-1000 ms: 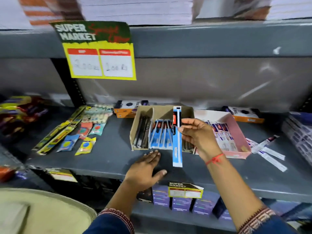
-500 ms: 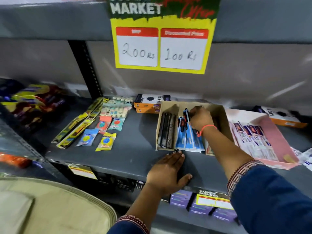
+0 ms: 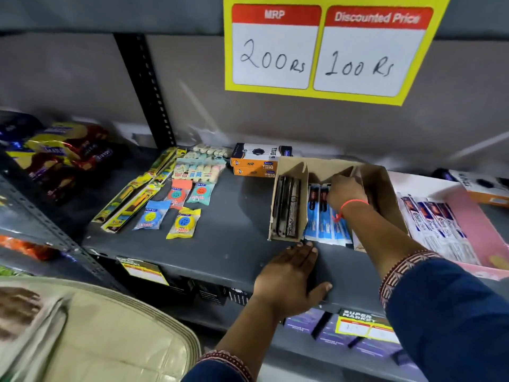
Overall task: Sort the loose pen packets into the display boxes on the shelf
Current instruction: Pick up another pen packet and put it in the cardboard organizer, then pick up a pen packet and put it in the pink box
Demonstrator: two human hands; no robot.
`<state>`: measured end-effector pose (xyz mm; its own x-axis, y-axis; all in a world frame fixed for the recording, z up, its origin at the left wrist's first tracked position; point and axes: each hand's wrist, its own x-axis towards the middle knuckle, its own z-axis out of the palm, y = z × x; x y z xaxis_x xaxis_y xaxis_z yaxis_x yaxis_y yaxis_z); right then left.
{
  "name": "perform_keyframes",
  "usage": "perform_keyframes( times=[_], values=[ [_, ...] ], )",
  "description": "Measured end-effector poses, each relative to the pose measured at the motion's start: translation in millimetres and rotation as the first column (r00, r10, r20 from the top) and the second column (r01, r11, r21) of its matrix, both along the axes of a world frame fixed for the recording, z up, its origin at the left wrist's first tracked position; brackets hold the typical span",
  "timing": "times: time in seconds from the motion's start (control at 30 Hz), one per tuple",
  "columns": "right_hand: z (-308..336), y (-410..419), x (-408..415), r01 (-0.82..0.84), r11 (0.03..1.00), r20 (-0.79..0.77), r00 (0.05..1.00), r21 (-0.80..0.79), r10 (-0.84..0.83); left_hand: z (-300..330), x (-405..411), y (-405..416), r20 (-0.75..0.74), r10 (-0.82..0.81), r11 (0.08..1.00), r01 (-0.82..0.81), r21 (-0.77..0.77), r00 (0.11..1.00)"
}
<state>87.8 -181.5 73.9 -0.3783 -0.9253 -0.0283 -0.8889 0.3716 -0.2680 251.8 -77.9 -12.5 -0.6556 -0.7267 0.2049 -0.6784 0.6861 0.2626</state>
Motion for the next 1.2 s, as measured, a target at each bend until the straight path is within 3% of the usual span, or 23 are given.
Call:
perform_keyframes(
  times=[0.2,0.37,0.43,0.63,0.93,1.2],
  values=[
    [16,14,-8,-0.128,0.985,-0.243,0.965,-0.113,0.097,-1,0,0,0.017,0.021,1.000,-0.020,-0.003,1.000],
    [31,52,-46,-0.050,0.896,-0.056,0.998,-0.440,0.029,1,-2,4,0.025,0.030,0.999,-0.030,-0.019,0.999],
    [29,70,-67,-0.023,0.880,-0.066,0.998,-0.474,-0.009,1,-4,4,0.055,0.040,0.999,-0.039,-0.015,0.998],
    [4,133,-141,0.169,0.898,-0.053,0.977,-0.407,-0.208,4,-48,29,0.107,0.001,1.000,-0.002,0.002,0.994],
    [-19,197,-217,0.391,0.791,0.075,0.911,-0.470,-0.406,5,-143,77,0.119,-0.144,0.990,0.144,0.007,0.982],
    [-30,221,-260,0.528,0.837,0.109,0.849,-0.145,-0.516,12,-210,90,0.191,-0.240,0.971,0.238,0.036,0.952]
  ],
)
